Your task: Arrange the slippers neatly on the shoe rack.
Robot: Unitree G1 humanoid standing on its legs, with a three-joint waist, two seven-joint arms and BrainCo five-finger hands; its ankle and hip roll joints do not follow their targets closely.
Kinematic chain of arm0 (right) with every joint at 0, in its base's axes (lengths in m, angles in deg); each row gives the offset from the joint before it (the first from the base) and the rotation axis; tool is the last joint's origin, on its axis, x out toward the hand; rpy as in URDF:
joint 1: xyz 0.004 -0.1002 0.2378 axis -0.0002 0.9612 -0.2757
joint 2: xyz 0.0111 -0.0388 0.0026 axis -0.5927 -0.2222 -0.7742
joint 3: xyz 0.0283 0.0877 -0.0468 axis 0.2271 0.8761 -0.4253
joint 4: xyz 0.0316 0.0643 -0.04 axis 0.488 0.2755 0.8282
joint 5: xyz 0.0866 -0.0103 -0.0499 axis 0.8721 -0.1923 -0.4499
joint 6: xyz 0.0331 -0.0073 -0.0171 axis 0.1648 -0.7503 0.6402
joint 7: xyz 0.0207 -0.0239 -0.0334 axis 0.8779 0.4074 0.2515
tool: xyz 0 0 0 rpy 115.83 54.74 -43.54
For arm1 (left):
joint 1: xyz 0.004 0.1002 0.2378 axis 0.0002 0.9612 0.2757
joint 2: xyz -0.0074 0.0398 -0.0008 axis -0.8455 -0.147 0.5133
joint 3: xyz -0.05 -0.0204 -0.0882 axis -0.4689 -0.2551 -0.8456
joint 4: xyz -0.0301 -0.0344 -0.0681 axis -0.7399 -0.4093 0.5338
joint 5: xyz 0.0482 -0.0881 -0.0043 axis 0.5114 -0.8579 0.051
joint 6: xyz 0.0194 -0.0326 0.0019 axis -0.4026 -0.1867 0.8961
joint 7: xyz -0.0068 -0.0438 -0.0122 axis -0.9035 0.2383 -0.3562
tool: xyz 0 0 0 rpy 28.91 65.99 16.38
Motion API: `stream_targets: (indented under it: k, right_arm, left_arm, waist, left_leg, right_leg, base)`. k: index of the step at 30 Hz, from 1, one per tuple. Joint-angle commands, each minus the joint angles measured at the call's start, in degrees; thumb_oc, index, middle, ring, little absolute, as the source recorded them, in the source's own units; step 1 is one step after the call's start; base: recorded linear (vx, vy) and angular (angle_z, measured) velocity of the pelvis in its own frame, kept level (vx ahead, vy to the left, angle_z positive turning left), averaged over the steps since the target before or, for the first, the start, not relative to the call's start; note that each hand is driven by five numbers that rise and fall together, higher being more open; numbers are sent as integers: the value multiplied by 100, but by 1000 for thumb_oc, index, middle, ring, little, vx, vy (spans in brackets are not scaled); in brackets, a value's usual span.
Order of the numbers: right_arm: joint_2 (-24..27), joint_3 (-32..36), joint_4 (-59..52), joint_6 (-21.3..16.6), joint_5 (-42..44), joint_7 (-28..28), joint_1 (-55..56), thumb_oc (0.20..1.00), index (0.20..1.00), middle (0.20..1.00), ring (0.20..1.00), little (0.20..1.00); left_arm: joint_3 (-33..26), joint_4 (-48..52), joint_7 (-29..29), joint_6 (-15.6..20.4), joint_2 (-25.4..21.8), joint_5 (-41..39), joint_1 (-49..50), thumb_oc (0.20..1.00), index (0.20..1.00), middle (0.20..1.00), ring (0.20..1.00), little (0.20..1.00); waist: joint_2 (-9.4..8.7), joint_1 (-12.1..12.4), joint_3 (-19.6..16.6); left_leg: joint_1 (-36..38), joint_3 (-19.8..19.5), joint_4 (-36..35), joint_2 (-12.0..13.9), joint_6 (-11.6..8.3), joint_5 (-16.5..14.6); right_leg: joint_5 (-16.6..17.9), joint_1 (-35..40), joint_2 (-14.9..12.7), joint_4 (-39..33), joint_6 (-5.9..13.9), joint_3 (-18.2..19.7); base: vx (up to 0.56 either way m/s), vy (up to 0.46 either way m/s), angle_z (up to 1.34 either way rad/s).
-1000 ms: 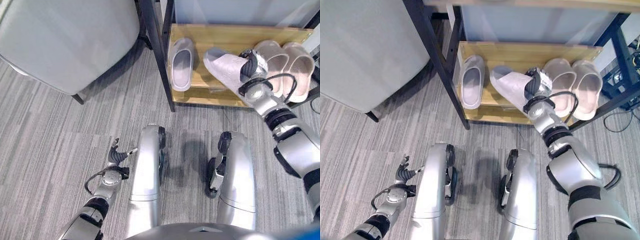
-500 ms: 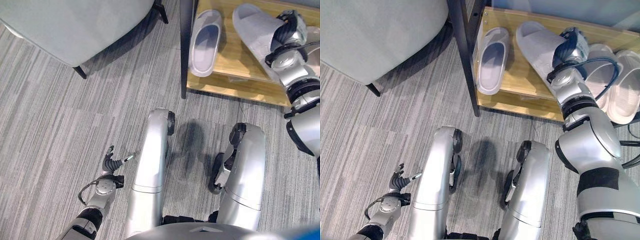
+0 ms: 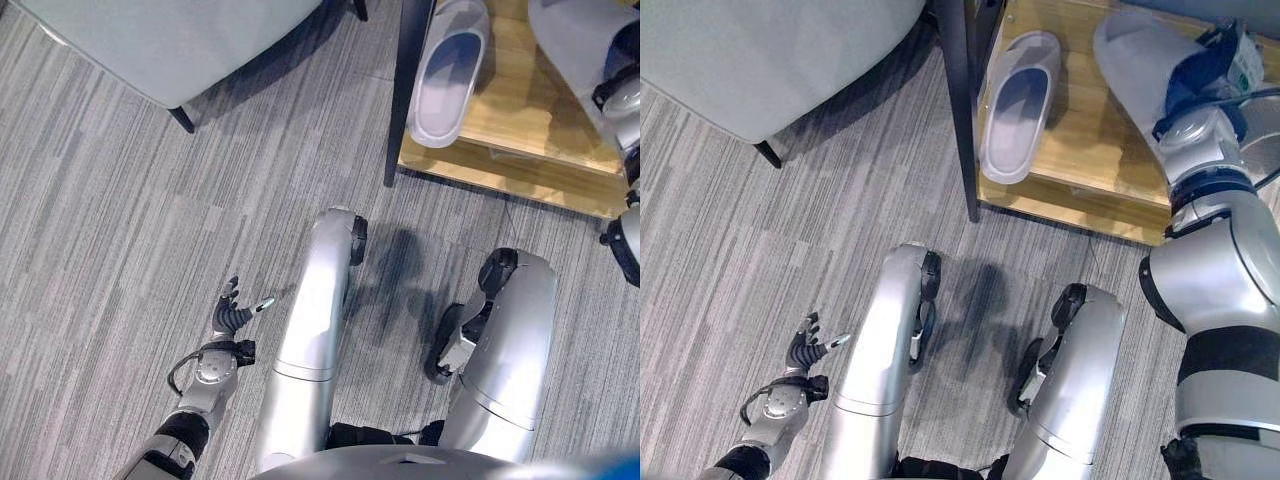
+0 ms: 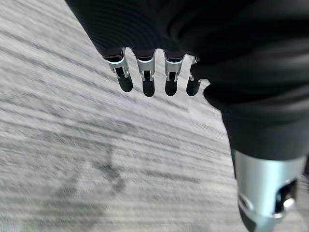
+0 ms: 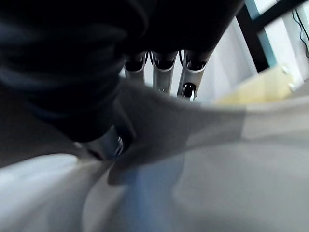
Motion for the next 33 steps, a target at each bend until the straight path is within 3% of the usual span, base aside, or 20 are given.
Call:
stream_targets:
  k: [1, 7, 23, 33]
  right_arm:
    - [223, -109, -30, -164, 295, 140, -384, 1000, 1000, 1000, 1000, 1000]
    - [106, 103, 93, -193, 726, 29, -285, 1000, 1000, 1000, 1000, 1000]
    - [-357, 428, 125, -27, 491, -193, 286, 1000, 1000, 1000, 1000, 1000]
    - [-667, 679, 113, -55, 867, -286, 580, 1000, 1000, 1000, 1000, 1000]
  left_arm:
    - [233, 60, 158, 57, -172, -184, 263, 1000, 1000, 1000, 1000, 1000]
    - [342, -613, 242, -91, 12, -158, 237, 1000, 1000, 1000, 1000, 1000]
    - [474, -1103, 317, -267, 44, -29, -53, 1000, 1000, 1000, 1000, 1000]
    - [514, -695, 305, -305, -109, -61, 25, 1000, 1000, 1000, 1000, 1000]
  waist:
    - [131, 164, -129]
    - [71, 83, -81]
    - [4, 2, -36]
    - [9, -27, -28]
  left_leg:
    - [213, -428, 30, 1, 232, -532]
    - [213, -418, 50, 46, 207, -522]
    - [213, -527, 196, 79, 157, -537]
    - [213, -497, 378, 112, 181, -671]
  right_leg:
    - [1024, 125, 224, -265, -478, 658]
    - [990, 93, 261, -209, -532, 671]
    - [952, 90, 301, -64, -491, 570]
    - [969, 101, 370, 113, -450, 623]
  base:
    - [-11, -8, 7]
    - [-21, 6, 2]
    - [-36, 7, -2]
    - [0, 0, 0]
